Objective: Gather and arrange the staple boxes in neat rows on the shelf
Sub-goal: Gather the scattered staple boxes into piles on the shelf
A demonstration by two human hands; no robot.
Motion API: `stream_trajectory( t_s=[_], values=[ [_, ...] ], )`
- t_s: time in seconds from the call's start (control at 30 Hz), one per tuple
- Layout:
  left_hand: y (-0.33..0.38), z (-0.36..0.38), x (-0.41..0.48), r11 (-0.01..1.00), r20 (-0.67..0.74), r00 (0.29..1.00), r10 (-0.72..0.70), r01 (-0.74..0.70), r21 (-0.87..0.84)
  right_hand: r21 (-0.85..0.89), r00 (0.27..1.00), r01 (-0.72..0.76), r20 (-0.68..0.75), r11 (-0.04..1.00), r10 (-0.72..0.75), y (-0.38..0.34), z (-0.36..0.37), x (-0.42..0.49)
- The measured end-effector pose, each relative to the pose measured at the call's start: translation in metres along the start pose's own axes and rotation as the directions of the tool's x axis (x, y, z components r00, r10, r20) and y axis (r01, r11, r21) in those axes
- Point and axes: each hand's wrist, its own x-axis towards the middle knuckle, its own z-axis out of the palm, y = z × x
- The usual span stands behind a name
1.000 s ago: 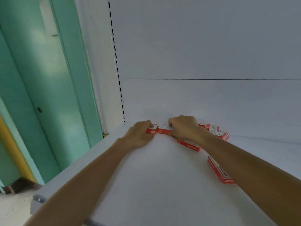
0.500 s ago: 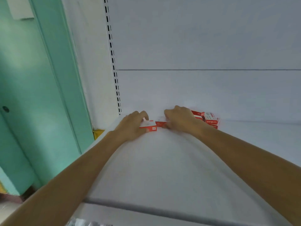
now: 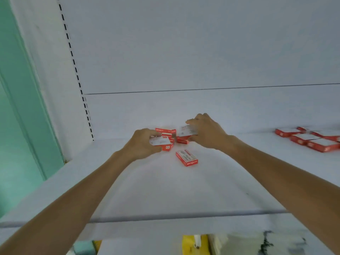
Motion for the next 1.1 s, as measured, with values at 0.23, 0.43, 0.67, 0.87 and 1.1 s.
stream_trajectory(
  t_s=[0.23,0.43,0.67,0.87,1.1],
  values=[
    [0.149,0.091,0.011,0.975,0.066,0.982,0.178,-0.167,-0.148,-0.097,0.974,-0.206,0.073,0.974,0.213,0.136,-0.051,-0.104],
    [0.28,0.17,0.014,0.924,0.147,0.928,0.341,-0.302,-0.235,-0.13,0.936,-0.335,0.067,0.933,0.345,0.25,-0.096,-0.204],
    [0.369,0.231,0.012,0.873,0.171,0.864,0.473,-0.434,-0.221,-0.139,0.84,-0.529,0.054,0.837,0.54,0.338,-0.13,-0.297],
    [0.38,0.249,0.036,0.869,0.155,0.861,0.484,-0.452,-0.203,-0.107,0.841,-0.537,0.009,0.837,0.541,0.369,-0.121,-0.299],
    [0.374,0.243,0.089,0.878,0.08,0.885,0.459,-0.438,-0.192,-0.168,0.883,-0.453,0.052,0.875,0.467,0.398,-0.108,-0.259]
  ],
)
